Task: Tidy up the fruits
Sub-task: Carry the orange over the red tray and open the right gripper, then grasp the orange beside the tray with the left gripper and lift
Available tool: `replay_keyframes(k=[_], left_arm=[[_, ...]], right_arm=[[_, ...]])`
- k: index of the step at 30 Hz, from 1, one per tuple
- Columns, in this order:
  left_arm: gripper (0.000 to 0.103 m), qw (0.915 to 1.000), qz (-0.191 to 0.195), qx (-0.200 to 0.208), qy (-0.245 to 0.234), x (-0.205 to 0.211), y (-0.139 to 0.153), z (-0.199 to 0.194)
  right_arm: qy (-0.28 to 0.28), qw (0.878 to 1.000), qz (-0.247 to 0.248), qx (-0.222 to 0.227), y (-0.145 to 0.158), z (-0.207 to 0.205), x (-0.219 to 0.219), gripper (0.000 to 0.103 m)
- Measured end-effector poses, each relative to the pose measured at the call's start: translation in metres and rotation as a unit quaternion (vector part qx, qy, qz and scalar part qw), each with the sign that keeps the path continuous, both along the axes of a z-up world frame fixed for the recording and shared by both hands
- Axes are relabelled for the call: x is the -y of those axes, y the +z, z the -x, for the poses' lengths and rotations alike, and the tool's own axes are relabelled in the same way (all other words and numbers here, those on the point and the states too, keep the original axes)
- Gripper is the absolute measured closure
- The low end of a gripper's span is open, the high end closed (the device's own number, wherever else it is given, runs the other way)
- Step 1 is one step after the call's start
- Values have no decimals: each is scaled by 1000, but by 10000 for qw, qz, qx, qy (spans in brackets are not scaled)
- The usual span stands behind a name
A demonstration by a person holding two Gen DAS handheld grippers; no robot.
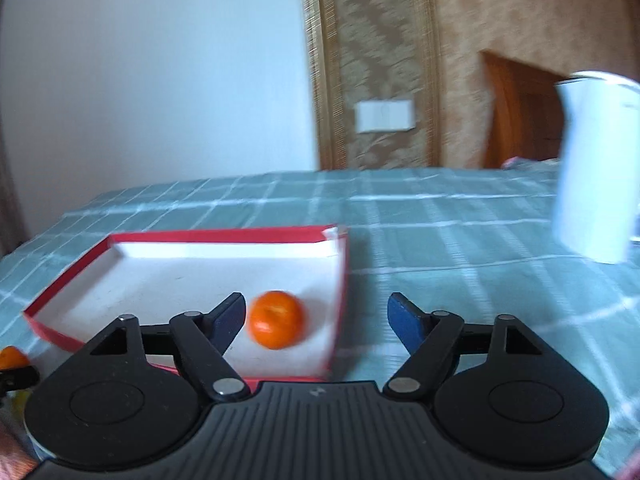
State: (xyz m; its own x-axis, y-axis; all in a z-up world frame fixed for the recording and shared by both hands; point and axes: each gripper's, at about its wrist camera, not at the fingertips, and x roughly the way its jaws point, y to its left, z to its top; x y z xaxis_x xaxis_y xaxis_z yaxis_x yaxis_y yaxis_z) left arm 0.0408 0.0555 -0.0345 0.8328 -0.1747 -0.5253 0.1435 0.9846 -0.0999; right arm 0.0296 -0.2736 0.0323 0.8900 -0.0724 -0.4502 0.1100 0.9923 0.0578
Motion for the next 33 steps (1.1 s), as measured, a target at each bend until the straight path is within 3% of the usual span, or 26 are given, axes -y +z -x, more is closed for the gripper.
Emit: replay_keyframes(k=[7, 17, 23, 33], left_arm=[[60, 10000, -39, 12, 7, 2, 1, 0], [63, 9995, -305, 53, -15, 8, 1, 2], [63, 9997, -242, 17, 7, 7, 2, 2], [63, 9997, -225, 47, 95, 10, 26, -2]], right_arm=[[88, 9997, -17, -211, -15, 16, 5, 17], [-31, 9998, 4, -181, -16, 18, 5, 17], [-77, 9995, 52, -303, -19, 15, 4, 16], [-119, 9997, 98, -164, -16, 17, 4, 15]])
